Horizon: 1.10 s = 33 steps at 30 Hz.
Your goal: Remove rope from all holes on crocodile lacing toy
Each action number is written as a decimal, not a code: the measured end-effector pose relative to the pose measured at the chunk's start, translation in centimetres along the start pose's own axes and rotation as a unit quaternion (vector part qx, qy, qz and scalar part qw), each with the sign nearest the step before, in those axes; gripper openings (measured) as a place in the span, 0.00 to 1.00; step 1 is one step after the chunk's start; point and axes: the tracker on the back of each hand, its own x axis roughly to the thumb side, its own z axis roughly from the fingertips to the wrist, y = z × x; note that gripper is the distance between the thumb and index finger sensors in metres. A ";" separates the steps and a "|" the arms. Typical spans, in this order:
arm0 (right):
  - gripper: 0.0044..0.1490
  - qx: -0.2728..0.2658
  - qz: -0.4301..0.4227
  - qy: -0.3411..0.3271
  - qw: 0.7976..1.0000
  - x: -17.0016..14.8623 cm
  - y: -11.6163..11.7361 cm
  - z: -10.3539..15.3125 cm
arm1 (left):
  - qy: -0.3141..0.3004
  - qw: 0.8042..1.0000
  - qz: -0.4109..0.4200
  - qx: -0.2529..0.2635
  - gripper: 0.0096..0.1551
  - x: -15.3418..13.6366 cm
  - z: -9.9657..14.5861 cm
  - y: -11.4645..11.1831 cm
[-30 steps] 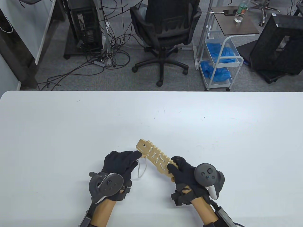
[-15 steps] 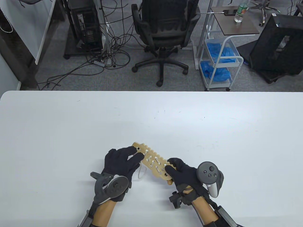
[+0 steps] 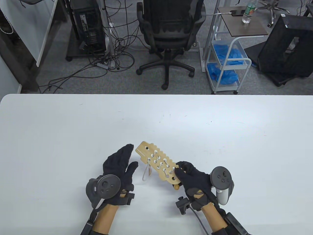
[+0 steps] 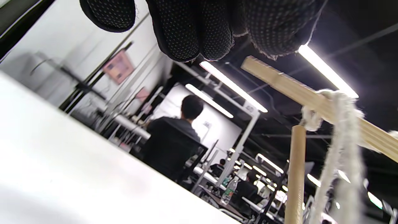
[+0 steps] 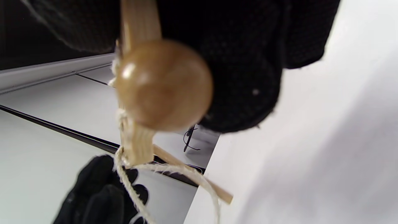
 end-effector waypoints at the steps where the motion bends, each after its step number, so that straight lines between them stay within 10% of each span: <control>1: 0.29 0.001 -0.007 0.001 1.000 0.0 0.0 0.0 | 0.013 1.000 0.020 -0.008 0.41 -0.3 -0.1 -0.1; 12: 0.29 0.053 -0.072 -0.007 0.996 -0.3 0.8 -0.1 | 0.003 0.959 0.219 -0.180 0.39 -1.4 -0.5 -3.3; 33: 0.29 0.044 -0.074 0.006 0.996 -0.8 0.1 -0.4 | 0.005 0.960 0.218 -0.174 0.25 -1.9 -0.7 -3.0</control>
